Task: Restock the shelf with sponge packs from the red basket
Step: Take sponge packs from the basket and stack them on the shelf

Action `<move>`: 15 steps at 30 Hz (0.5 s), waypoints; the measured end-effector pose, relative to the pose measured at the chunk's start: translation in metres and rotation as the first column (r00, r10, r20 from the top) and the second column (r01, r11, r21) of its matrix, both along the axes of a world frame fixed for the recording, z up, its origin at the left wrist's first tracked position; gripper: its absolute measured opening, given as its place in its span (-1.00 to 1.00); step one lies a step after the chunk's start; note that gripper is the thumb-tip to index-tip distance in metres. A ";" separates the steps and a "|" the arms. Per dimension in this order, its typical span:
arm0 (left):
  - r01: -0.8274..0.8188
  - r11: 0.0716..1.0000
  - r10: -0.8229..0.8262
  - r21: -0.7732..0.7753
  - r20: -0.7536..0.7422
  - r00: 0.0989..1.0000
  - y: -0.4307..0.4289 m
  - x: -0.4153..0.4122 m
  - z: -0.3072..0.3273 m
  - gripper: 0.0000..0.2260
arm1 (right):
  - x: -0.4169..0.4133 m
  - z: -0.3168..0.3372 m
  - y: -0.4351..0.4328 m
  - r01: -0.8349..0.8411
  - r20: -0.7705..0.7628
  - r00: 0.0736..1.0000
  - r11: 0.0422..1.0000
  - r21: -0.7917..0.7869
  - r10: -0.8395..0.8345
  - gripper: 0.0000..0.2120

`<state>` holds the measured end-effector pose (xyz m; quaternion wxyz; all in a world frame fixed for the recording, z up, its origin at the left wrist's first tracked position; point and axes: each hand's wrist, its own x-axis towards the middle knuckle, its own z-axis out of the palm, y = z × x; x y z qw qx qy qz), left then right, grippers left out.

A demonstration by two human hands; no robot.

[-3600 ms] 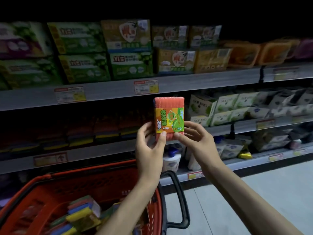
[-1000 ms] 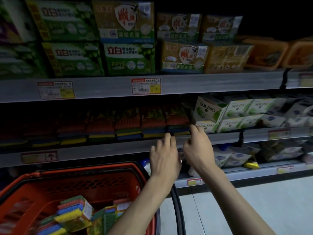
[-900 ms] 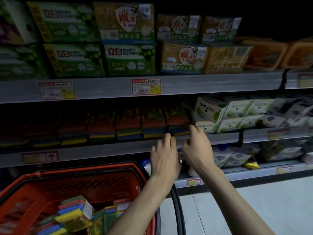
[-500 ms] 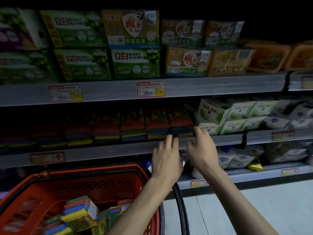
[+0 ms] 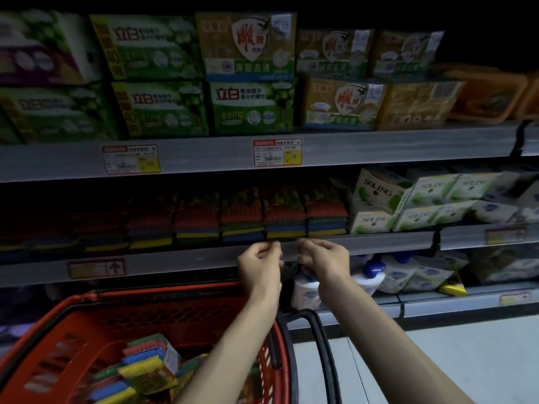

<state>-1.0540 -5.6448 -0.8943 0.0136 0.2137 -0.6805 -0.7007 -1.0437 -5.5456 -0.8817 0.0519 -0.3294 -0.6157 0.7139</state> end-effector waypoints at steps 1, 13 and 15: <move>-0.007 1.000 0.006 0.031 0.022 1.000 0.001 -0.002 0.000 -0.85 | -0.003 -0.001 -0.003 0.024 0.002 1.000 0.999 -0.033 -0.024 -0.94; -0.060 0.959 0.051 0.276 0.038 0.998 0.002 -0.011 0.014 -0.84 | -0.022 0.006 -0.022 0.152 -0.061 0.983 0.958 -0.242 -0.172 -0.87; -0.074 0.953 0.061 0.295 0.053 0.997 0.002 -0.012 0.013 -0.87 | -0.023 0.007 -0.022 0.167 -0.049 0.982 0.953 -0.253 -0.185 -0.91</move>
